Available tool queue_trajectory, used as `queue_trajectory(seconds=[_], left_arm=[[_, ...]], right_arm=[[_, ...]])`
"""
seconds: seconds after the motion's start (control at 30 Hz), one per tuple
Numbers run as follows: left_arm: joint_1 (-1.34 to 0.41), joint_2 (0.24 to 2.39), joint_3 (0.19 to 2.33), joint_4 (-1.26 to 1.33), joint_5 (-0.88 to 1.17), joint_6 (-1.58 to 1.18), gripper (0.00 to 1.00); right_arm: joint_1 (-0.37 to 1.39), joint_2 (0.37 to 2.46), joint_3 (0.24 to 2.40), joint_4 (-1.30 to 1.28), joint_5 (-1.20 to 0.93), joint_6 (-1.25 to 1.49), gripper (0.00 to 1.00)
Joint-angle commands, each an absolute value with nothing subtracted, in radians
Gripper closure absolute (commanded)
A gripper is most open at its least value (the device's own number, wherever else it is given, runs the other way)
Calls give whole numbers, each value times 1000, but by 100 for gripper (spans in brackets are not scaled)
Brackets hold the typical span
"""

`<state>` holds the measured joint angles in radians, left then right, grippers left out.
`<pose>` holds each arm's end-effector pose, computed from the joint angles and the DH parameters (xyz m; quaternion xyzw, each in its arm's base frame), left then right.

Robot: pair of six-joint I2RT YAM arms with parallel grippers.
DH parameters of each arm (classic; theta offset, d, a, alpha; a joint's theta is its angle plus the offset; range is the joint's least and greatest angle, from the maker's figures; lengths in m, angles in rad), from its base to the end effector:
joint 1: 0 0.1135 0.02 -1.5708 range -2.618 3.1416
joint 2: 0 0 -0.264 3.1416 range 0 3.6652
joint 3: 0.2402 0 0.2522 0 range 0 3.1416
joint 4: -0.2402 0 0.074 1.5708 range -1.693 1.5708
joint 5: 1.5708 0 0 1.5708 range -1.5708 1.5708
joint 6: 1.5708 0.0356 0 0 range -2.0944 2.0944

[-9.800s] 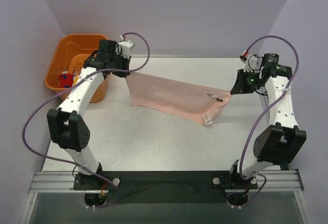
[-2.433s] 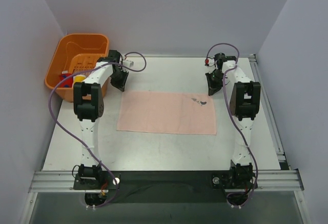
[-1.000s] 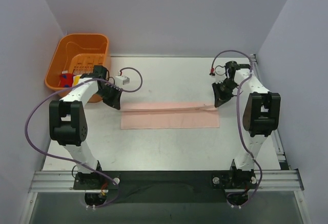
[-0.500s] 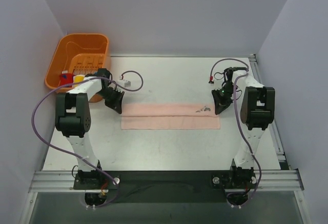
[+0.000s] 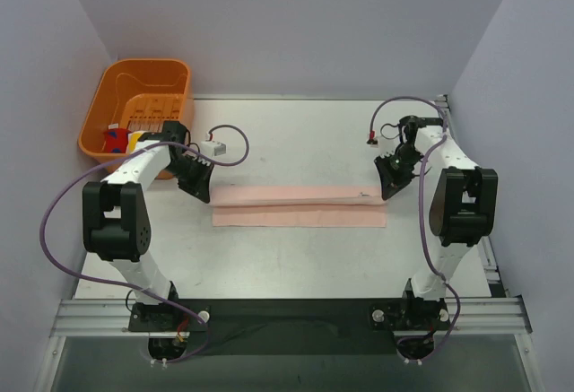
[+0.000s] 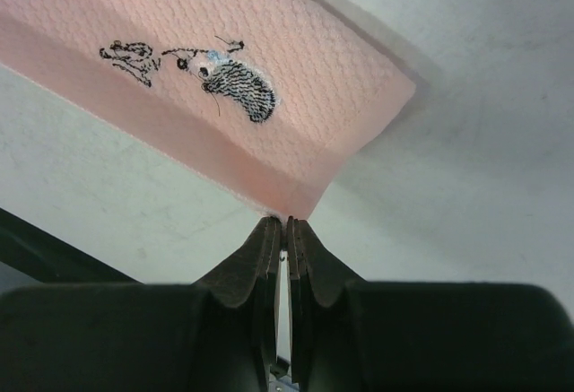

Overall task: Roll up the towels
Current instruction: Fold the towel

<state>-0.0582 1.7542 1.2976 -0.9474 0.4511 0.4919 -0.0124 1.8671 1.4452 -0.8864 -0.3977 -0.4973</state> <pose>0.3306 -0.0348 0.2144 0.2817 0.9297 -0.2002 0.1272 0.3730 0.0092 0.2173 -0.2584 0.9372 0.1572 0.1735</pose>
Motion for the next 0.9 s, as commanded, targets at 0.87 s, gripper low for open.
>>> queue_trajectory(seconds=[0.87], left_arm=[[-114, 1826, 1209, -900, 390, 469, 100]], right_arm=[[21, 1925, 1330, -864, -281, -506, 100]])
